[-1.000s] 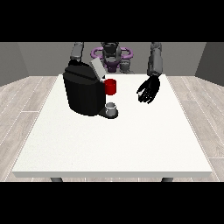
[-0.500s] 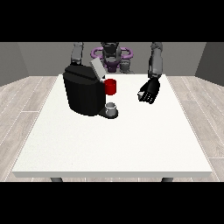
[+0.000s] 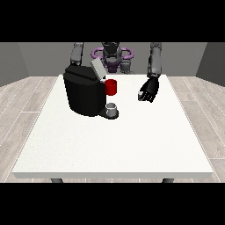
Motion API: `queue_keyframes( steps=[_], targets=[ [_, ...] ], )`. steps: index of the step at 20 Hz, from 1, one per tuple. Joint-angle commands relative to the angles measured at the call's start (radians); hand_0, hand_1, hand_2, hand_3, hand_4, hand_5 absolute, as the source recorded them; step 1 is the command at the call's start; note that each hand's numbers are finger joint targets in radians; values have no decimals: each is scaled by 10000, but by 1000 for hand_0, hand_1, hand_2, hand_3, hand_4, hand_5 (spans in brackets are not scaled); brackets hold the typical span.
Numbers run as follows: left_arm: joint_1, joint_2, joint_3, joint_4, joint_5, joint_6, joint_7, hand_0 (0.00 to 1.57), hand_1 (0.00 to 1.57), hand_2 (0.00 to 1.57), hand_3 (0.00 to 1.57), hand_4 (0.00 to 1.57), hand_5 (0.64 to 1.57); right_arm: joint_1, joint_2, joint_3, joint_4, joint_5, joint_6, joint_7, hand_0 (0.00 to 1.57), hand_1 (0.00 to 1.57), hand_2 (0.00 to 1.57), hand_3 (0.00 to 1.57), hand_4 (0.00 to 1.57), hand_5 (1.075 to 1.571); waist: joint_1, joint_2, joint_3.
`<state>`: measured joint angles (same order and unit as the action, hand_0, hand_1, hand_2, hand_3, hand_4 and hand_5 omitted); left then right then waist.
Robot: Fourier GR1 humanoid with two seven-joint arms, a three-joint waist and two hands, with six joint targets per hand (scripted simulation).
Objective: Insert the coffee pod into the coffee machine and close the lid
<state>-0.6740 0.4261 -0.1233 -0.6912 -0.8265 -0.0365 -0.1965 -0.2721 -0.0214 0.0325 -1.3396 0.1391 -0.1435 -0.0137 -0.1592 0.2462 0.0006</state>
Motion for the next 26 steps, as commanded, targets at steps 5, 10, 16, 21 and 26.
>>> queue_keyframes(
  steps=[5,10,16,21,26],
  targets=[
    [-742,-300,906,127,964,-479,-1133,1451,1451,1437,1359,521,1571,-14,-148,-48,394,677,-622,197,0,0,0,0,0,1571,98,-89,-11],
    [-1229,-488,695,24,796,-1934,-199,1403,1403,1395,1319,502,1571,348,199,420,1013,956,-911,495,0,0,0,0,0,1571,204,-1266,-6],
    [-2037,-798,694,-656,969,-3151,312,1403,1403,1396,1341,598,1571,276,-118,-264,1923,676,-639,-228,0,0,0,0,0,1571,329,-1678,-2],
    [-1896,-1181,704,-667,720,-2995,594,1331,1331,1351,1323,592,1571,-38,-187,-136,1472,686,-381,220,0,0,0,0,0,1571,117,-1796,-6],
    [-3010,-995,1380,-958,1420,-4169,986,1380,1380,1397,1375,522,1571,143,-168,-414,1886,398,-303,-319,0,0,0,0,0,1571,134,-1977,-2]
  ],
)
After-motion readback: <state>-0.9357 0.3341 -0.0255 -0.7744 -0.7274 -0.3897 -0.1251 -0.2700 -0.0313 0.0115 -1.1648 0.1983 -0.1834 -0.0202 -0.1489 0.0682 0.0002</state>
